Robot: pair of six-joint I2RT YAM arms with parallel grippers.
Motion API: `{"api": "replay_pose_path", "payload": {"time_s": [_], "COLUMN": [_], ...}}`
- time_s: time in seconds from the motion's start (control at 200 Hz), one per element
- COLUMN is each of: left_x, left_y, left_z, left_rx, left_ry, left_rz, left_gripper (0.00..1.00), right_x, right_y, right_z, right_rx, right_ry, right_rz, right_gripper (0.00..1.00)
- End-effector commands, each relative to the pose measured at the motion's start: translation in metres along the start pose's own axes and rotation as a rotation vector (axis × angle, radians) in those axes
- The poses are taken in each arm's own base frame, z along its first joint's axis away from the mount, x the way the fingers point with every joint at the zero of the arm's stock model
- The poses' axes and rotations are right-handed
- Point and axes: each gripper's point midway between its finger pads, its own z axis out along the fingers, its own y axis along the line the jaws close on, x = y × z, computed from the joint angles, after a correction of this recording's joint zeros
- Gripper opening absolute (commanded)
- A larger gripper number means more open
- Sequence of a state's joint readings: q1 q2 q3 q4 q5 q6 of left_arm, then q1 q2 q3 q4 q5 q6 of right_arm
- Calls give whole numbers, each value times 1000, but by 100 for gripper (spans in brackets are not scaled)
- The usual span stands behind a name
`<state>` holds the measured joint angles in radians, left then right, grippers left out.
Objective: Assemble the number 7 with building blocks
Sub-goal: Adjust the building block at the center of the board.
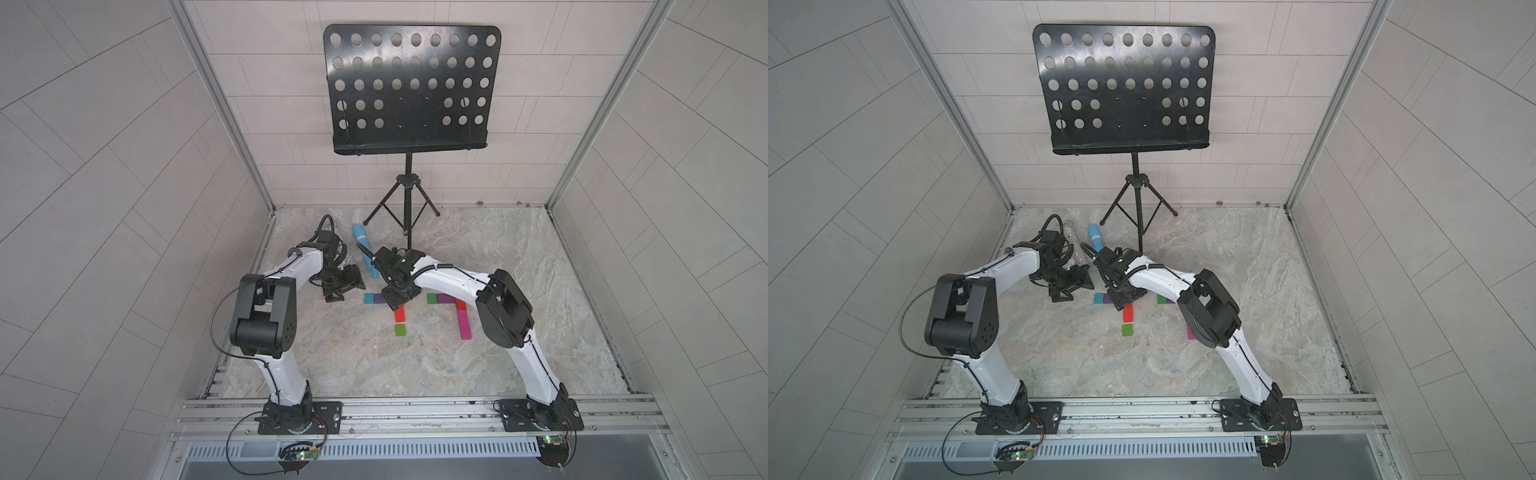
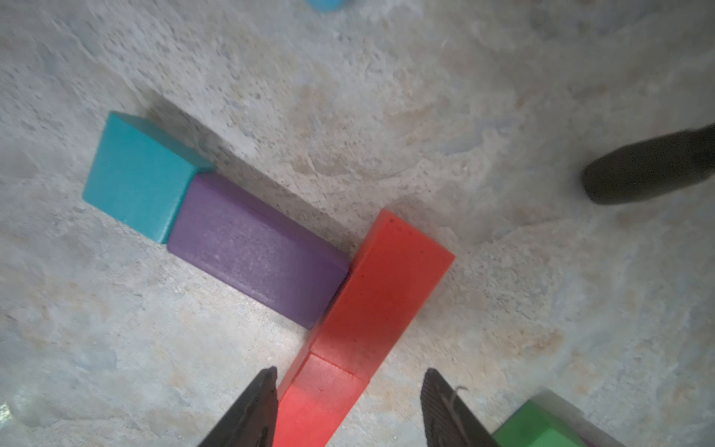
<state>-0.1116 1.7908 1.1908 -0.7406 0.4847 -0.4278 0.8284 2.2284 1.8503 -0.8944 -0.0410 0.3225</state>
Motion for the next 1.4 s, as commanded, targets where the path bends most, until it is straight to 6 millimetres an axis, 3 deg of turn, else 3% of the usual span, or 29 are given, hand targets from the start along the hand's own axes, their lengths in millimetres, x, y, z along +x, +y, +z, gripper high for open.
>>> {"api": "replay_pose_path", "payload": {"time_s": [0.0,0.921,1.031,1.216,1.396], "left_x": [1,0,-1,-1,-1], "left_y": [3,-10,-10,-10,-10], "left_z": [2,14,14,13,13], "left_rx": [-17,49,51,49,48], "left_ry": [19,50,47,44,45], "left_rz": [-6,-44,-43,-39,-39], "left_gripper": [84,82,82,82,82], "right_x": [-1,-6,-6,-16,-36], "right_y": [1,3,1,5,-10], "right_z": [-3,22,14,-16,-36], "right_rx": [35,42,40,-5,-57], "right_ry": [7,48,43,-24,-110], "right_rz": [-53,11,26,74,184], "right_gripper": [62,60,60,60,60]}}
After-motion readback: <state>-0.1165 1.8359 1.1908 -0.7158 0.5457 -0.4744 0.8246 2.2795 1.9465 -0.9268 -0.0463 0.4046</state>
